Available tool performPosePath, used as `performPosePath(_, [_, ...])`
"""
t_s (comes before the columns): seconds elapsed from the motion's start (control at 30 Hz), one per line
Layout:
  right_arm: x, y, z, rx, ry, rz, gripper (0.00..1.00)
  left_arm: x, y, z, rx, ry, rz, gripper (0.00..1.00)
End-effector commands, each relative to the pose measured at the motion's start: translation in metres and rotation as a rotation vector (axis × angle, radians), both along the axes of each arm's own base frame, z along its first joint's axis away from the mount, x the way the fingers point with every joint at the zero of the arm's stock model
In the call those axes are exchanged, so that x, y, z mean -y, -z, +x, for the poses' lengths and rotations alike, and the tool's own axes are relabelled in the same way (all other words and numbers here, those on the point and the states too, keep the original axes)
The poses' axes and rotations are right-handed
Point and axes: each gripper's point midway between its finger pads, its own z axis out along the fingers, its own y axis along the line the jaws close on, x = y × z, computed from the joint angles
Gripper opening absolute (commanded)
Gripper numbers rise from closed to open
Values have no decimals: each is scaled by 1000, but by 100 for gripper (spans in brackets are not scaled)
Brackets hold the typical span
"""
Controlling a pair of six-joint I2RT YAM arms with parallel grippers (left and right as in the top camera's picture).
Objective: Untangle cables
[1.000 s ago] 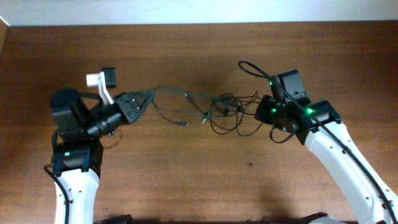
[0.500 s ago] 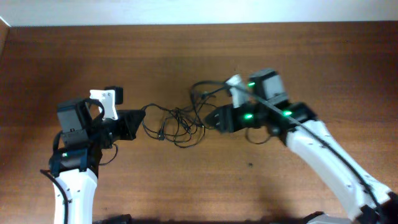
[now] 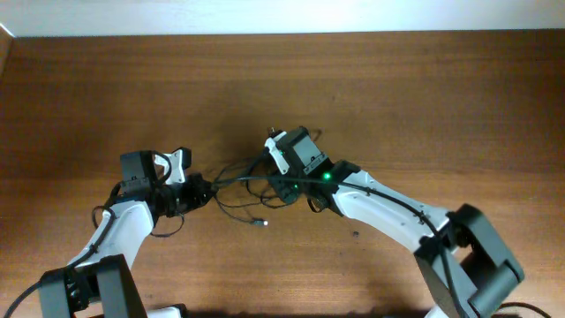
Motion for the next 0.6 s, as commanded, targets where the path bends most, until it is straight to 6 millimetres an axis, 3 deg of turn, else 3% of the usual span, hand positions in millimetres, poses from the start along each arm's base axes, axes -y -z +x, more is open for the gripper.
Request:
performPosePath(0.0, [-12, 28, -17, -102, -78, 21, 38, 1, 4, -2, -14, -3, -8, 0])
performPosePath(0.07, [-35, 15, -43, -211, -190, 161, 35, 1, 4, -2, -14, -3, -8, 0])
performPosePath(0.1, [-46, 5, -60, -278, -261, 244, 26, 1, 4, -2, -14, -3, -8, 0])
performPosePath(0.13, [-51, 1, -68, -312, -295, 284, 9, 1, 4, -2, -14, -3, -8, 0])
performPosePath(0.17, [-54, -4, -72, -330, -315, 309, 4, 1, 4, -2, -14, -3, -8, 0])
performPosePath(0.2, [-55, -15, -74, -357, -325, 327, 4, 1, 4, -2, -15, -4, -10, 19])
performPosePath(0.23, [-54, -33, -74, -386, -327, 342, 4, 2, 3, -2, -38, -34, -31, 94])
performPosePath(0.27, [-55, -72, -71, -397, -336, 367, 4, 15, -9, -1, -31, -23, -138, 99])
performPosePath(0.33, [-58, -128, -67, -379, -368, 442, 4, 37, -42, 7, 129, 114, -283, 99])
performPosePath(0.37, [-60, -158, -68, -398, -397, 519, 4, 53, -75, 6, 312, 273, -396, 99])
performPosePath(0.4, [-60, -175, -65, -427, -385, 569, 4, 61, -90, 3, 388, 344, -443, 99])
performPosePath(0.43, [-60, -180, -61, -436, -367, 585, 4, 66, -91, 4, 405, 367, -434, 99])
performPosePath(0.5, [-54, -183, -52, -440, -328, 595, 4, 95, -79, 0, 379, 436, -367, 99])
performPosePath(0.57, [-53, -182, -49, -434, -312, 586, 4, 111, -62, 2, 316, 423, -272, 99])
